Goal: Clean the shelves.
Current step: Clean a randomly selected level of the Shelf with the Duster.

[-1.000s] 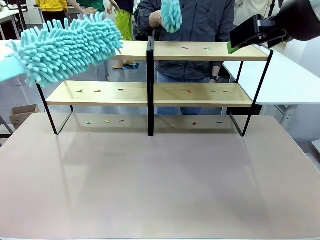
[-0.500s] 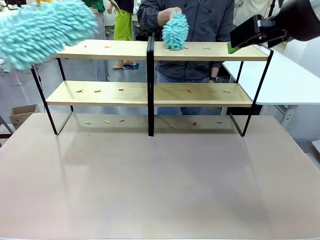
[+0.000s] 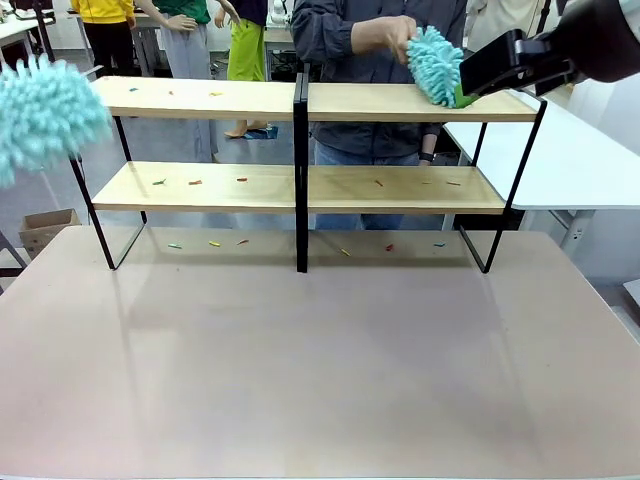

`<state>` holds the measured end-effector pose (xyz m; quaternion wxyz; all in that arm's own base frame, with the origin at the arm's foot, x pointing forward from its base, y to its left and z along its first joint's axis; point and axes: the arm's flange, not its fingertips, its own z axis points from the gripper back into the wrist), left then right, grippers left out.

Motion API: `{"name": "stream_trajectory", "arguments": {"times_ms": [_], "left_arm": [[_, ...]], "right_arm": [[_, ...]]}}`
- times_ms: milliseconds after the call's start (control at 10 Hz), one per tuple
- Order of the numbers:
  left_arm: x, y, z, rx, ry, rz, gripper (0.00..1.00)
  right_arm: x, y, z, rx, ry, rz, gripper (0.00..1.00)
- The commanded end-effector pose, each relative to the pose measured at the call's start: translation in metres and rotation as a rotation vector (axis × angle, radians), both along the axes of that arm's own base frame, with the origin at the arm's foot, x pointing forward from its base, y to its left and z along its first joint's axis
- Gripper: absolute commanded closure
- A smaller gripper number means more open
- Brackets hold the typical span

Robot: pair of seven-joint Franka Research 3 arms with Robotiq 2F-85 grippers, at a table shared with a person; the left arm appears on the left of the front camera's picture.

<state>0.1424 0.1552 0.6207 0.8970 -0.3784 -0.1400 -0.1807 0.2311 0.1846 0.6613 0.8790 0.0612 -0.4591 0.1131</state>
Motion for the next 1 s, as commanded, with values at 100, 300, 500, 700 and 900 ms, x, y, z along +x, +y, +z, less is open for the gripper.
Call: {"name": "stream_trajectory", "arguments": {"times_ms": [100, 300, 500, 700, 900], "left_arm": [[0.023, -0.071, -0.030, 0.285, 0.062, -0.192, 0.87], [0.054, -0.138, -0.046, 0.431, 0.111, -0.311, 0.87], [0.074, -0.211, -0.068, 0.449, 0.081, -0.224, 0.87], [0.066, -0.275, -0.099, 0.463, 0.011, -0.250, 0.87], [0.068, -0.307, -0.103, 0.475, 0.052, -0.092, 0.87]], "right_arm": [[0.000, 0.000, -0.001, 0.007, 0.002, 0.001, 0.00], [0.000, 0.000, -0.001, 0.007, 0.002, 0.001, 0.00], [0.000, 0.000, -0.001, 0.007, 0.002, 0.001, 0.00], [0.000, 0.000, -0.001, 0.007, 0.002, 0.001, 0.00], [0.000, 0.000, -0.001, 0.007, 0.002, 0.001, 0.00]]}}
